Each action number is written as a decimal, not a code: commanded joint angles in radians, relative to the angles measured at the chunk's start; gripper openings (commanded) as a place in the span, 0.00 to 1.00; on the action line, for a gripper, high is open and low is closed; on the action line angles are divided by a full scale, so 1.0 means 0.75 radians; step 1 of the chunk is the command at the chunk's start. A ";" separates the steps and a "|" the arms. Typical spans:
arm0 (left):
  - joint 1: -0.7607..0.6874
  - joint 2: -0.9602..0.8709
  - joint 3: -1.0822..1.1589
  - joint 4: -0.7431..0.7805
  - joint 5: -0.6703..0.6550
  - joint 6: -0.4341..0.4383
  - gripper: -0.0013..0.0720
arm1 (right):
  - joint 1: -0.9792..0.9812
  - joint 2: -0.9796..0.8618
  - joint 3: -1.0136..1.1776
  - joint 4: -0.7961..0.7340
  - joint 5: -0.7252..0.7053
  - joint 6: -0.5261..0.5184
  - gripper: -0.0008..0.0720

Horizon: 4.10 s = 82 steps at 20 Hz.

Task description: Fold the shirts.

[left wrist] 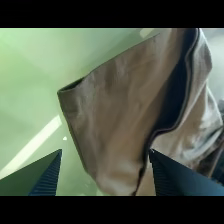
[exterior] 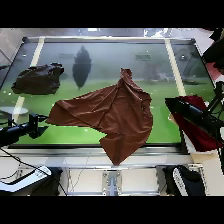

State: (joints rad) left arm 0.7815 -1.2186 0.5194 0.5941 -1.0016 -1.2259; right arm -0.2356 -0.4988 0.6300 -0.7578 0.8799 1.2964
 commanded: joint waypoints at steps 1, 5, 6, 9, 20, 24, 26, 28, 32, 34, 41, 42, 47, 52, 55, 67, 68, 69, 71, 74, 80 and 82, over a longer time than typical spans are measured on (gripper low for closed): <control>-0.101 -0.037 0.002 -0.050 0.155 0.005 0.84 | -0.001 0.005 0.044 0.004 0.080 0.005 0.68; -0.137 -0.070 0.002 -0.108 0.239 0.005 0.79 | -0.001 0.005 0.093 0.003 0.108 0.005 0.67; -0.146 -0.087 0.002 -0.111 0.239 0.005 0.78 | -0.001 0.005 0.103 0.002 0.108 0.005 0.68; -0.172 -0.123 0.002 -0.118 0.245 0.006 0.51 | -0.001 0.005 0.113 -0.002 0.109 0.005 0.67; -0.186 -0.141 0.002 -0.116 0.272 0.050 0.03 | -0.001 -0.064 -0.273 -0.362 0.469 0.399 0.67; -0.187 -0.141 0.002 -0.116 0.252 0.050 0.03 | -0.001 -0.204 -0.555 -0.128 0.354 0.334 0.67; -0.187 -0.141 0.002 -0.116 0.249 0.050 0.03 | -0.001 -0.276 -0.566 -0.128 0.333 0.334 0.67; -0.187 -0.141 0.002 -0.116 0.249 0.050 0.03 | 0.000 -0.354 -0.566 -0.087 0.299 0.311 0.67; -0.187 -0.141 0.002 -0.116 0.248 0.050 0.03 | 0.085 -0.544 -0.566 0.123 0.190 0.162 0.67; -0.187 -0.141 0.002 -0.116 0.248 0.050 0.03 | 0.158 -0.614 -0.565 0.230 0.109 0.116 0.67; -0.185 -0.129 0.002 -0.175 0.210 0.200 0.03 | 0.301 -0.692 -0.501 0.405 0.037 -0.093 0.02; -0.178 -0.098 0.004 -0.250 0.163 0.306 0.03 | 0.300 -0.684 -0.460 0.448 0.084 -0.181 0.02; -0.105 0.326 0.155 -0.497 -0.230 0.538 0.03 | 0.300 -0.442 -0.005 0.304 0.415 -0.222 0.02; 0.049 0.921 0.500 -0.527 -0.149 0.413 0.03 | 0.300 -0.064 0.623 -0.115 0.545 0.081 0.02; -0.035 0.963 0.864 -0.316 -0.190 0.244 0.03 | 0.300 0.044 1.038 -0.402 0.518 0.185 0.02; -1.411 0.851 1.886 1.781 -0.647 -0.302 0.03 | 0.300 -0.156 1.726 -0.871 0.578 0.247 0.02; -1.437 0.807 1.883 1.781 -0.670 -0.302 0.03 | 0.300 -0.194 1.726 -0.870 0.595 0.247 0.02; -1.448 0.754 1.869 1.781 -0.671 -0.301 0.03 | 0.300 -0.242 1.726 -0.866 0.625 0.251 0.02; -1.447 0.614 1.821 1.782 -0.674 -0.300 0.03 | 0.300 -0.381 1.726 -0.849 0.719 0.250 0.02; -1.446 0.357 1.749 1.828 -0.669 -0.260 0.03 | 0.300 -0.640 1.702 -0.801 0.768 0.249 0.02; -1.248 -0.351 1.722 1.833 -0.336 -0.323 0.03 | 0.300 -1.255 1.639 -0.730 0.706 0.234 0.02; -1.189 -0.577 1.722 1.825 -0.262 -0.377 0.03 | 0.300 -1.452 1.639 -0.720 0.567 0.235 0.02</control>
State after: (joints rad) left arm -0.1719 -1.4212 1.8141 1.9602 -1.3014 -1.4609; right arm -0.0109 -1.3880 1.8656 -1.3148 1.3956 1.4784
